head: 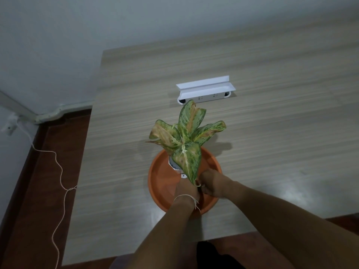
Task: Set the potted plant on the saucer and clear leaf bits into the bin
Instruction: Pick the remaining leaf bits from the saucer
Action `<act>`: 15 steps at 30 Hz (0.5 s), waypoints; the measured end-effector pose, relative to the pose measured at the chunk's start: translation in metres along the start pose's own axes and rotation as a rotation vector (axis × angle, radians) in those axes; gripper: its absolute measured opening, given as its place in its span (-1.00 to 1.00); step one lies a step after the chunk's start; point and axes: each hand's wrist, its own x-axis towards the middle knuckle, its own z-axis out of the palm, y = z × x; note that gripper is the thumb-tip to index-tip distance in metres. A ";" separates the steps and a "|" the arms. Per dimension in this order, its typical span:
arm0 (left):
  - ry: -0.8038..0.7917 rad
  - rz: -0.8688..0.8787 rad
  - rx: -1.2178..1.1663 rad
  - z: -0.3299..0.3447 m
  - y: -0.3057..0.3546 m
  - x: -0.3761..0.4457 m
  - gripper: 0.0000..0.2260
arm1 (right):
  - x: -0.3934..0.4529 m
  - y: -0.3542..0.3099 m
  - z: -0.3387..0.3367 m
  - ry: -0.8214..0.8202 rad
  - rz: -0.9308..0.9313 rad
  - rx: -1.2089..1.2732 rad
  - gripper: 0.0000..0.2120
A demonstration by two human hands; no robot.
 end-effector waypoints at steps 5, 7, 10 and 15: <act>0.002 0.121 0.039 -0.017 -0.009 -0.007 -0.82 | 0.001 0.005 -0.001 0.042 0.029 0.113 -0.82; 0.014 0.087 0.000 -0.027 -0.019 -0.008 -0.83 | 0.001 0.007 -0.006 0.080 0.020 0.150 -0.79; 0.033 -0.001 -0.076 -0.040 -0.039 -0.005 -0.87 | 0.000 0.017 -0.006 0.177 0.043 0.242 -0.89; 0.042 -0.019 -0.150 -0.049 -0.051 -0.008 -0.89 | -0.001 0.014 -0.009 0.219 0.063 0.287 -0.86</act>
